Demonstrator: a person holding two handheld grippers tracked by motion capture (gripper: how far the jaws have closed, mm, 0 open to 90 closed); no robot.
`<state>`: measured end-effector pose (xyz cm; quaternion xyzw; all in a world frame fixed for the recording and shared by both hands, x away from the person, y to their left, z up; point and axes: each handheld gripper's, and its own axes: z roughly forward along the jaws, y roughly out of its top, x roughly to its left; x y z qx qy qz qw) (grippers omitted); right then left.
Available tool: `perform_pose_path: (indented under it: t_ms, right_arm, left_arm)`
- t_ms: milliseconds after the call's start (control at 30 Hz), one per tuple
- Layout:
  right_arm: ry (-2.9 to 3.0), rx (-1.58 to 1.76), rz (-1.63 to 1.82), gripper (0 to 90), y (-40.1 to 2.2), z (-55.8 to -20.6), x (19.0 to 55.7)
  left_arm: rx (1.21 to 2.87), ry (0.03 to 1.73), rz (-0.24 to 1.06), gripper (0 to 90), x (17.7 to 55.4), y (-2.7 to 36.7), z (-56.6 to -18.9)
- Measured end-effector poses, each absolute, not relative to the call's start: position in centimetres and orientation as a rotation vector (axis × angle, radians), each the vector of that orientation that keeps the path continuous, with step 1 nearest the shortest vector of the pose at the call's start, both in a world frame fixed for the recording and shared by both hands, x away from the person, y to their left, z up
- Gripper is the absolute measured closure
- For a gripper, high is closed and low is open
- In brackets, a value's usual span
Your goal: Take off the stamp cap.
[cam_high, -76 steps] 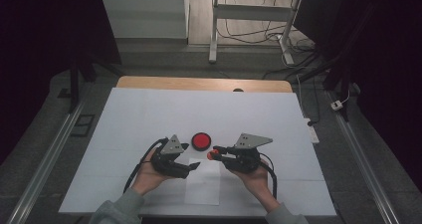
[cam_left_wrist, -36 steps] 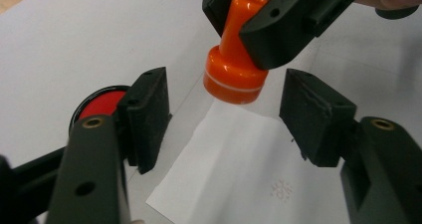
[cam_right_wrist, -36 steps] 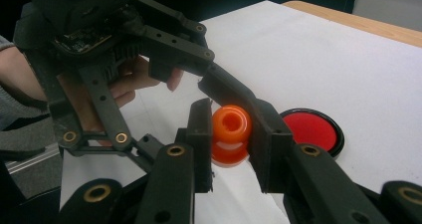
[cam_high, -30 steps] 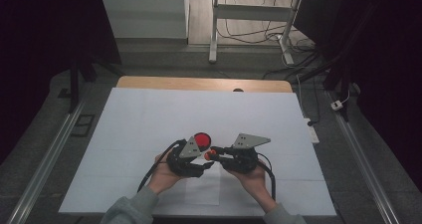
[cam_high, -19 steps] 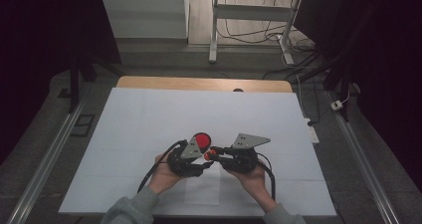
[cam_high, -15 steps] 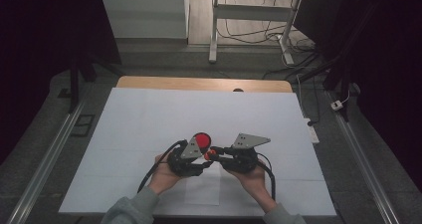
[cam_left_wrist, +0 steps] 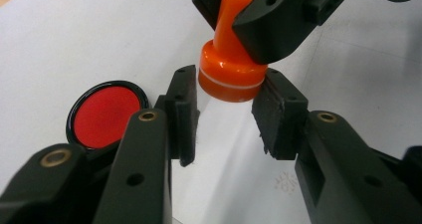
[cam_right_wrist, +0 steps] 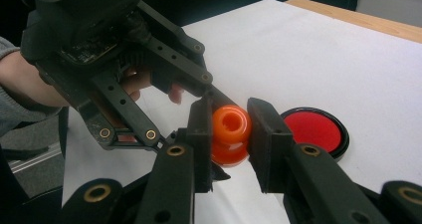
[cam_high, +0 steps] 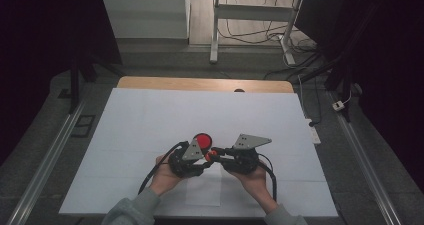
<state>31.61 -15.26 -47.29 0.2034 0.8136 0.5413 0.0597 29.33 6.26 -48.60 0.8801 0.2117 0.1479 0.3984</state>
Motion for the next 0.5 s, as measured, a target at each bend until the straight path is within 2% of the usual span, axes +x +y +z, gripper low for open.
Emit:
perform_pose_path:
  t_ms: [500]
  right_arm:
    - [2.475,0.624,1.643,72.9,-15.27,-47.38,31.70]
  left_arm:
    - [2.231,0.523,0.402,63.4,29.15,6.07,-48.65]
